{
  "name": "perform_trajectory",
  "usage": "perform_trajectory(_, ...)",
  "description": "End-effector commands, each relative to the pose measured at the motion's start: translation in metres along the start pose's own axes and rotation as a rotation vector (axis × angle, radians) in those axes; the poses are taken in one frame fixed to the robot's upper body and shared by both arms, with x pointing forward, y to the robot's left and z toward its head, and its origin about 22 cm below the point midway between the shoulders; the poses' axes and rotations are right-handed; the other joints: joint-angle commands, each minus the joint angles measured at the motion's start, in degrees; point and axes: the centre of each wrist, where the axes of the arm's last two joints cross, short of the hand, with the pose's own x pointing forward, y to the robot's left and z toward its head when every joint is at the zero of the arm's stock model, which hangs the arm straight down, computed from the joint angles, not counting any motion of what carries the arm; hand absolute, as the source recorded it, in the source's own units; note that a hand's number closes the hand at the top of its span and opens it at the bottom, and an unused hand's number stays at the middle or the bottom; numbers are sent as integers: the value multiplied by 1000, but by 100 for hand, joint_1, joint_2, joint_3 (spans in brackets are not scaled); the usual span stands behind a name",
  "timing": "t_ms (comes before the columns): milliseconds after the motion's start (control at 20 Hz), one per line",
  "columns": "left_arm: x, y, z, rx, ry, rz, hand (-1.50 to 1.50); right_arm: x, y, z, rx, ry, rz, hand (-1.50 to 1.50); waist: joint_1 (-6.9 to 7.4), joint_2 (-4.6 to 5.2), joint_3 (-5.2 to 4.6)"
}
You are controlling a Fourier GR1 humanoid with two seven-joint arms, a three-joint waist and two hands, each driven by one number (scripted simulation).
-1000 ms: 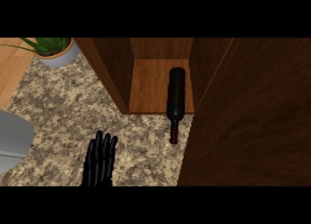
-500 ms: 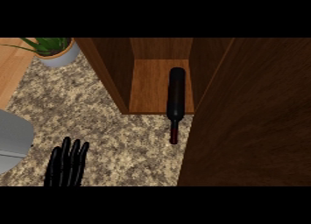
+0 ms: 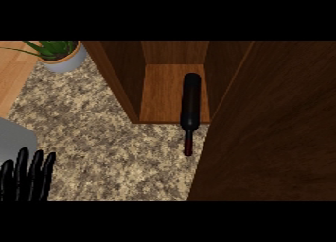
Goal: Pick up the wine, place it into the cabinet and close the cabinet
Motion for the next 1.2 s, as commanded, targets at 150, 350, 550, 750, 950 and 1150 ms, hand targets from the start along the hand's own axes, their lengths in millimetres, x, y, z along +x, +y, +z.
perform_trajectory(150,15,33,-5,21,-5,10,-150,32,47,19,183,-100,-3,150,-9,-14,-7)
perform_trajectory(350,36,55,-21,24,1,-24,-150,36,58,22,193,-110,-30,150,-43,-29,-7)
perform_trajectory(550,29,58,-19,45,-21,-33,-150,30,80,10,210,-111,-50,150,-90,-32,-5)
perform_trajectory(750,39,69,-25,21,7,-27,-150,23,96,-2,188,-110,-52,150,-61,-24,-5)
perform_trajectory(950,47,91,-27,-18,18,-20,-150,25,97,-13,129,-140,-5,150,15,-22,-11)
perform_trajectory(1150,48,93,-36,6,0,6,-150,20,111,-27,118,-168,40,150,15,-19,-14)
